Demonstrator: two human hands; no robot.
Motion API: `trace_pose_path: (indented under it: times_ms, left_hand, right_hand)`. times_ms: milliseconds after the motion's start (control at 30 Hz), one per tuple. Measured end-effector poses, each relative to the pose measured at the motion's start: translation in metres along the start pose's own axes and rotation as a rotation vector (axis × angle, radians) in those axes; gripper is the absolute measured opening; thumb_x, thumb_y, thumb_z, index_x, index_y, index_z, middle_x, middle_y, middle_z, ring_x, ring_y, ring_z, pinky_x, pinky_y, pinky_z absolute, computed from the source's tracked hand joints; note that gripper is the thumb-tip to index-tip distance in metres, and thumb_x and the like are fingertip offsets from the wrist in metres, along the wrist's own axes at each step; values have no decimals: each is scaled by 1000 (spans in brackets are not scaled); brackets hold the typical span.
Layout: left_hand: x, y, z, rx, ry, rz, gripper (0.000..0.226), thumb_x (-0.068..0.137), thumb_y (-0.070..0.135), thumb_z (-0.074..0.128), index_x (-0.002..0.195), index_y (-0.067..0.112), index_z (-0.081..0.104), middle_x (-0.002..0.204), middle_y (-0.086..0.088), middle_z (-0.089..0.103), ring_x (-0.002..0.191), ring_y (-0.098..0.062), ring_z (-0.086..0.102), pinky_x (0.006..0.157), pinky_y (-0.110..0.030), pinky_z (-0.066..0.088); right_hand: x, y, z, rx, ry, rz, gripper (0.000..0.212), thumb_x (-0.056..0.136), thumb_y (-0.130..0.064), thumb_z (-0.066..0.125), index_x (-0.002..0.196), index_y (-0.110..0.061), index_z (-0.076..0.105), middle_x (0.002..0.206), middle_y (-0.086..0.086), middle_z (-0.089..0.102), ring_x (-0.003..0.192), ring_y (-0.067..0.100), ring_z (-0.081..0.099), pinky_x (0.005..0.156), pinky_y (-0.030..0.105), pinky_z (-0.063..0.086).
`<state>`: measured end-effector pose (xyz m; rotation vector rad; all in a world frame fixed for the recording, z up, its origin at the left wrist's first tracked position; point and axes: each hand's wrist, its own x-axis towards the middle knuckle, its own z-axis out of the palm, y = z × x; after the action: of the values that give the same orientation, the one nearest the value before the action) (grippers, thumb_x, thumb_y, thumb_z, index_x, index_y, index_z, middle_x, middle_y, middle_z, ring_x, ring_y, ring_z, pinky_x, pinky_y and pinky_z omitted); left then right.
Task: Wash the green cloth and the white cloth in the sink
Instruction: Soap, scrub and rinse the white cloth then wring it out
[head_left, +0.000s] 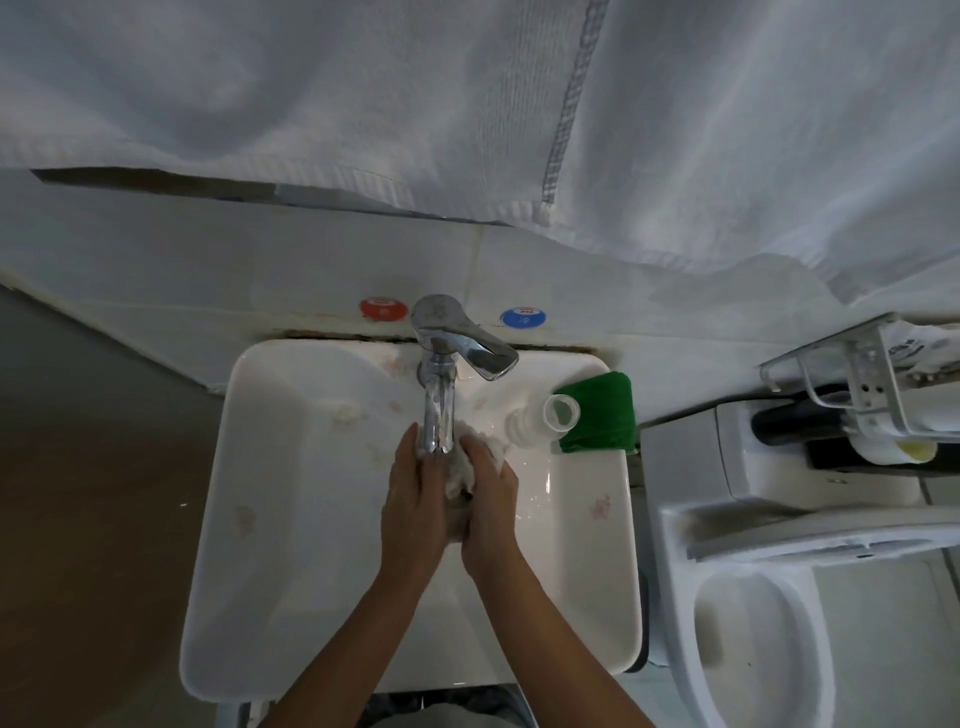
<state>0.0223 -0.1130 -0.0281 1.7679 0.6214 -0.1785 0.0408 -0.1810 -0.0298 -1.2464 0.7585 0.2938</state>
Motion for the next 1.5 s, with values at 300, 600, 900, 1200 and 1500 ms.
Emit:
trace_pose_path:
  times_ms: [300, 600, 900, 1200, 1500]
  left_hand:
    - [8, 4, 1, 169, 202, 77, 34, 84, 51, 35, 74, 23, 50, 65, 4, 59, 62, -18, 60, 54, -28, 40]
    - [17, 2, -4, 92, 191, 94, 35, 98, 23, 43, 64, 17, 49, 59, 2, 54, 56, -15, 53, 52, -26, 37]
    - [22, 2, -21, -196, 87, 10, 9, 97, 14, 51, 98, 6, 56, 89, -1, 60, 84, -17, 60, 80, -37, 51]
    - [18, -17, -26, -161, -204, -129, 54, 87, 21, 57, 138, 22, 39, 126, -5, 55, 108, -22, 57, 88, -35, 50]
    - [15, -10, -29, -17, -109, -213, 39, 89, 60, 47, 120, 36, 49, 103, 2, 64, 93, -20, 65, 72, -44, 59]
  right_hand:
    - [-6, 11, 19, -85, 30, -45, 28, 89, -32, 55, 67, -17, 65, 70, 6, 66, 67, 21, 64, 69, 42, 53]
    - [-4, 16, 21, -203, 102, -185, 33, 86, -27, 51, 53, -27, 50, 51, -9, 51, 52, 7, 49, 54, 31, 43]
    - [0, 22, 9, -397, -111, -79, 42, 76, -69, 55, 98, -33, 59, 92, -2, 71, 88, 15, 69, 79, 47, 59]
    - [-1, 27, -10, -484, -114, -200, 66, 80, -28, 56, 142, -34, 33, 110, 3, 65, 98, 19, 65, 84, 38, 56]
    - [-7, 40, -1, -382, -267, -332, 33, 67, -14, 57, 97, -22, 66, 105, 16, 61, 93, 24, 66, 70, 44, 59]
